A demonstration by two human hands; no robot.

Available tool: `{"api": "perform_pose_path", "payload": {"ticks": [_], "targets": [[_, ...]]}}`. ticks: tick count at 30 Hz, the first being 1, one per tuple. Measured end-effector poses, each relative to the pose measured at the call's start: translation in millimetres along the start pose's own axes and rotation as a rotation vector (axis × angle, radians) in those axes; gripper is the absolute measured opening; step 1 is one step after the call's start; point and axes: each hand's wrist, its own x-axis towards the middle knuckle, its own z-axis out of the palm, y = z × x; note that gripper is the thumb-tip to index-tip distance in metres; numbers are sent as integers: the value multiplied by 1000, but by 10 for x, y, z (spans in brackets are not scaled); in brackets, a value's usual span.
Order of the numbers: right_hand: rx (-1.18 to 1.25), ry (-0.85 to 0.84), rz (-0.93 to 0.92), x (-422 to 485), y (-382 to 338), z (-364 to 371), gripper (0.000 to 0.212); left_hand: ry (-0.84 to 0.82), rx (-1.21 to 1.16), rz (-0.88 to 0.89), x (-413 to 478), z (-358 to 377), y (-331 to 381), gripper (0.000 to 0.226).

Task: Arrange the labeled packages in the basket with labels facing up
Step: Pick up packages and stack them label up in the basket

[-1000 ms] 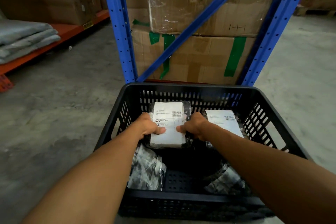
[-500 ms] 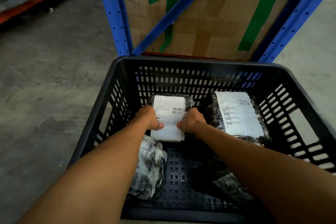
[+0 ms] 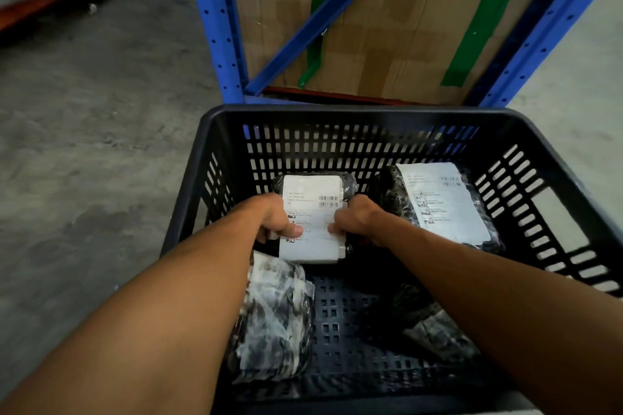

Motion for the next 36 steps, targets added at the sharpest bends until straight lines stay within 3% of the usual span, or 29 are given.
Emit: {"api": "perform_pose_path", "payload": {"ticks": [3, 7, 9, 22, 26, 29, 32, 34, 36], "targets": [[70, -65, 63, -99, -52, -28, 35, -30, 10, -23, -68, -1, 6, 46], [87, -78, 120, -127, -52, 7, 107, -57, 28, -45, -58, 30, -28, 43], [101, -86, 105, -123, -28, 73, 119, -40, 59, -55, -35, 46, -54, 44], [94, -161, 137, 120, 50, 214, 110, -12, 96, -82, 88, 179, -107, 44], [-59, -167, 85, -12, 30, 214, 79, 59, 188, -103, -67, 242, -80, 56], [-190, -178, 56, -179, -33, 222, 74, -14, 297, -199, -230, 198, -15, 73], [-132, -304, 193, -327, -71, 197, 75, -197, 310, -274, -415, 144, 53, 99], [-167, -388, 238, -422, -60, 158, 79, -272, 426, -229, -503, 167, 61, 95], [-233, -463, 223, -515, -45, 101, 78, -195, 536, -211, -608, 213, 76, 90]]}}
